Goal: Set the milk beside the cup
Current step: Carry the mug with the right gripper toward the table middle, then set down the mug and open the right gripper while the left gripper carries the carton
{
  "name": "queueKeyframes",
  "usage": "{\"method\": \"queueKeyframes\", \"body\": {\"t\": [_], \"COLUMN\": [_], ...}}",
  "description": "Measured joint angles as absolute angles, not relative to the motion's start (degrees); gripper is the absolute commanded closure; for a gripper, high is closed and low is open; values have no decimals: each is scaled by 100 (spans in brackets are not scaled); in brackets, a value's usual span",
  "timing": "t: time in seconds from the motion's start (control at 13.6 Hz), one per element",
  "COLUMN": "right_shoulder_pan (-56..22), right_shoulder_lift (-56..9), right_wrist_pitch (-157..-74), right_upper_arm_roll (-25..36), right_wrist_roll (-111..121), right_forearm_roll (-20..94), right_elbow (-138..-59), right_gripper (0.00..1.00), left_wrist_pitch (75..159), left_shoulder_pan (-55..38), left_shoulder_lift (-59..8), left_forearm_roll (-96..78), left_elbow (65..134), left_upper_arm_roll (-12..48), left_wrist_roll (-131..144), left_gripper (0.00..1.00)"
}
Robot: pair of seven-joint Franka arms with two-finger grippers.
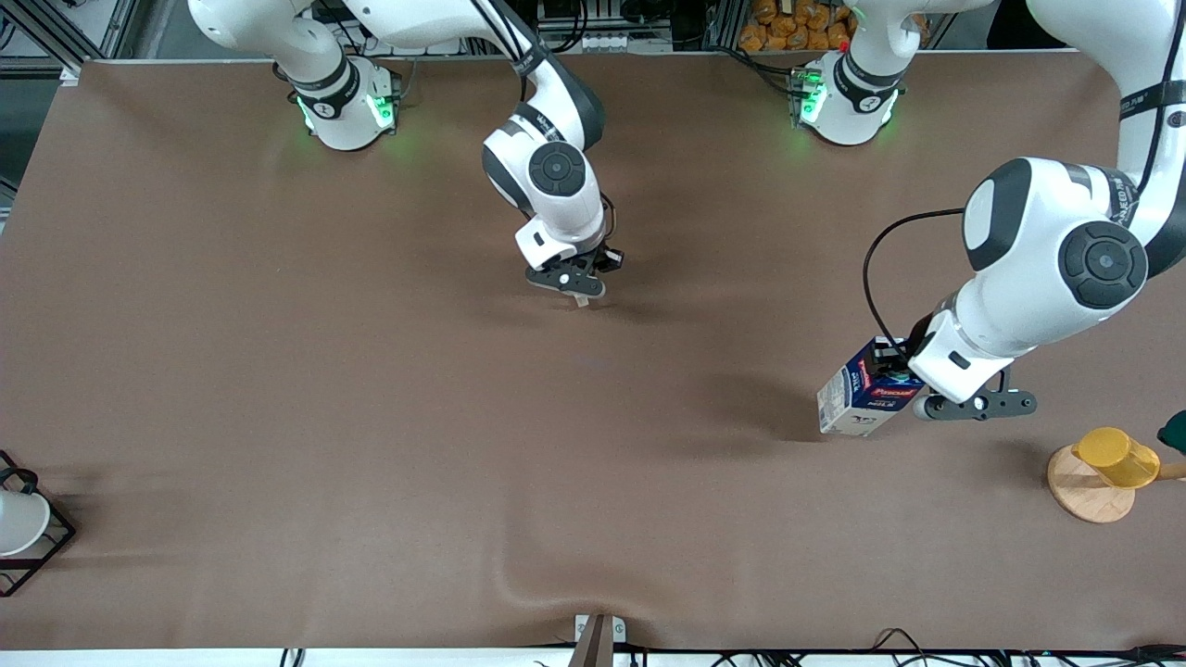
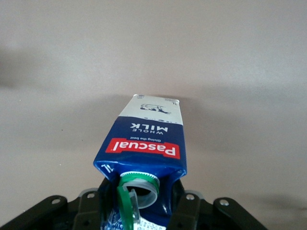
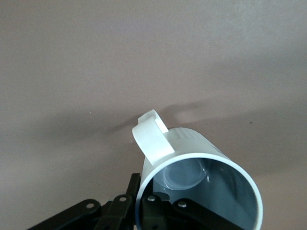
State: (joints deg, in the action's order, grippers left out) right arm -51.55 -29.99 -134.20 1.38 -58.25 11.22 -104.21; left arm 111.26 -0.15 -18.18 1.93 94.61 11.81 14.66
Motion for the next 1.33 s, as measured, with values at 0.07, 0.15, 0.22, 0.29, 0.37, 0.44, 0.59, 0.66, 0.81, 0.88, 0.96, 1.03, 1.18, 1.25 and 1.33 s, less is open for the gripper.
{"method": "queueKeyframes", "body": {"t": [0.07, 0.15, 0.22, 0.29, 0.37, 0.44, 0.59, 0.66, 0.81, 0.88, 0.96, 1.03, 1.18, 1.25, 1.33], "right_shoulder_pan": [-5157, -5157, -5157, -5154, -5146, -5128, -5041, -4991, -4961, -4966, -4969, -4969, -4951, -4921, -4887], "right_shoulder_lift": [-3029, -3038, -3037, -3037, -3044, -3083, -3327, -3481, -3696, -3751, -3787, -3799, -3790, -3755, -3651], "right_wrist_pitch": [-13449, -13475, -13511, -13546, -13549, -13562, -13647, -13652, -13622, -13604, -13582, -13533, -13305, -13167, -12959], "right_upper_arm_roll": [140, 153, 191, 272, 384, 485, 595, 612, 611, 602, 595, 596, 610, 620, 639], "right_wrist_roll": [-5830, -5853, -5923, -5980, -5994, -5994, -5992, -5988, -5987, -5987, -5987, -5986, -5959, -5929, -5868], "right_forearm_roll": [1124, 1125, 1124, 1120, 1101, 1040, 841, 797, 781, 781, 780, 775, 772, 768, 760], "right_elbow": [-10420, -10417, -10392, -10328, -10232, -10134, -9805, -9594, -9340, -9298, -9272, -9257, -9133, -8991, -8833], "right_gripper": [100, 100, 100, 100, 100, 100, 100, 100, 80, 28, 0, 0, 0, 0, 0], "left_wrist_pitch": [11127, 11127, 11127, 11127, 11127, 11127, 11125, 11122, 11119, 11119, 11119, 11119, 11119, 11119, 11119], "left_shoulder_pan": [-19, -24, -28, -29, -29, -29, -35, -38, -60, -69, -73, -72, -71, -69, -68], "left_shoulder_lift": [-1818, -1818, -1818, -1819, -1818, -1818, -1818, -1818, -1818, -1818, -1818, -1818, -1818, -1818, -1817], "left_forearm_roll": [193, 193, 193, 193, 193, 193, 193, 193, 193, 193, 193, 193, 193, 193, 193], "left_elbow": [9460, 9459, 9459, 9458, 9456, 9455, 9455, 9456, 9457, 9457, 9457, 9456, 9455, 9452, 9450], "left_upper_arm_roll": [1182, 1183, 1184, 1185, 1185, 1193, 1256, 1315, 1428, 1462, 1476, 1481, 1532, 1589, 1679], "left_wrist_roll": [1466, 1466, 1471, 1481, 1487, 1495, 1633, 1747, 1959, 2030, 2062, 2093, 2247, 2362, 2506], "left_gripper": [58, 58, 57, 58, 57, 58, 57, 57, 57, 57, 57, 58, 57, 58, 58]}}
